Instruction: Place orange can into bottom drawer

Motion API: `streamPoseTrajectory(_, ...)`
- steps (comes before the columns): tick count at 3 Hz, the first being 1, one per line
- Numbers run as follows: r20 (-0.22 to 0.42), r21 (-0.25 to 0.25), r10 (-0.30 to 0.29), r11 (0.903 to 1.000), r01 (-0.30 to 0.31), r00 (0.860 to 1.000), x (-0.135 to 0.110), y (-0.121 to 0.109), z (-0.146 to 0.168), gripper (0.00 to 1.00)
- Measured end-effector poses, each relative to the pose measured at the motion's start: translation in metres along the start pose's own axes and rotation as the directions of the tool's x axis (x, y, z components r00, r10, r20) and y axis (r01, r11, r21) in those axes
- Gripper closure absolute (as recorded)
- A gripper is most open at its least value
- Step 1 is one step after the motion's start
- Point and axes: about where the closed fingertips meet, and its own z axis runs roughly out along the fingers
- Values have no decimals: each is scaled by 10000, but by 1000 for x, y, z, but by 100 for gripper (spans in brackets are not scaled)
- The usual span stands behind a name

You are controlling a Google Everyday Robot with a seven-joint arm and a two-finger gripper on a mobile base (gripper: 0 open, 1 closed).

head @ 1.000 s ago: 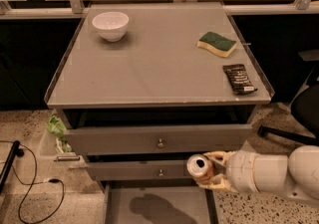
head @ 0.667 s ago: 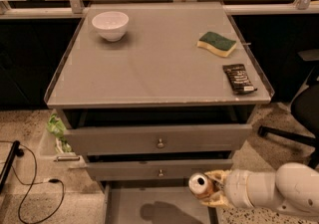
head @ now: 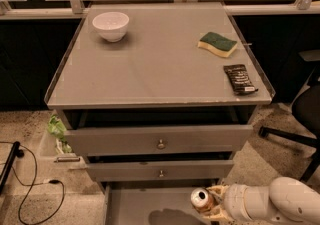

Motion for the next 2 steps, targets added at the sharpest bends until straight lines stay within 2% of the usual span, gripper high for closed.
streamPoseTrajectory(1,-103,19,51,10000,-51,9999,11,5,15,100)
streamPoseTrajectory(2,-357,82,99,9999,-96,9993,35,17,58,100)
